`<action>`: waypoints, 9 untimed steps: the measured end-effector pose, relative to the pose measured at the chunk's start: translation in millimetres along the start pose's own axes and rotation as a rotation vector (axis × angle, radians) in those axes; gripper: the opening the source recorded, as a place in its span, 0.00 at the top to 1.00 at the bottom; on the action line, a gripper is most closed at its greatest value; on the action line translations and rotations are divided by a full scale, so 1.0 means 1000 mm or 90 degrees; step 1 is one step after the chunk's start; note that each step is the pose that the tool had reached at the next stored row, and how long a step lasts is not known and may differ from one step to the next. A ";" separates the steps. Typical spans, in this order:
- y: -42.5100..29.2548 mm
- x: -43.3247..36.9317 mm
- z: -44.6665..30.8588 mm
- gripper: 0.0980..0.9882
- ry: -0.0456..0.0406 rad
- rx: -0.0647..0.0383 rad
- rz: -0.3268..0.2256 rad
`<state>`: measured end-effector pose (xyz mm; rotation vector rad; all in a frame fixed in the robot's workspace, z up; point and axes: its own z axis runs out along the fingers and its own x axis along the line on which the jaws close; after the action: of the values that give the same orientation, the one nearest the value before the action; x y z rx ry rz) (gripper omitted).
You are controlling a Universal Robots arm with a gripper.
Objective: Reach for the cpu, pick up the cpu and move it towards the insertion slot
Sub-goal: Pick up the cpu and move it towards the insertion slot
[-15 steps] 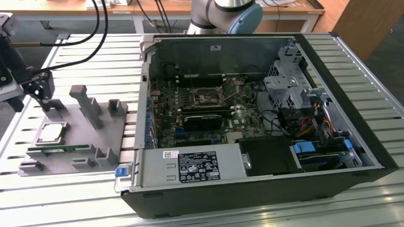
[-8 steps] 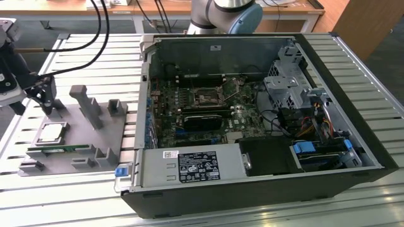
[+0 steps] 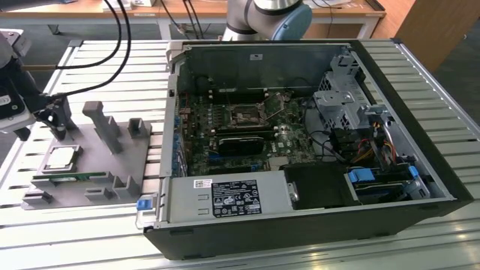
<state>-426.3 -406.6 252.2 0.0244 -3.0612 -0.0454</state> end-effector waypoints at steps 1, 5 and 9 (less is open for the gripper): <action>-0.0003 0.0005 0.0017 0.37 0.0001 0.000 0.000; -0.0016 0.0030 0.0094 0.37 -0.0003 0.000 0.000; -0.0032 0.0053 0.0151 0.37 -0.0027 0.000 0.000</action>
<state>-432.7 -409.5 237.5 0.0244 -3.0654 -0.0449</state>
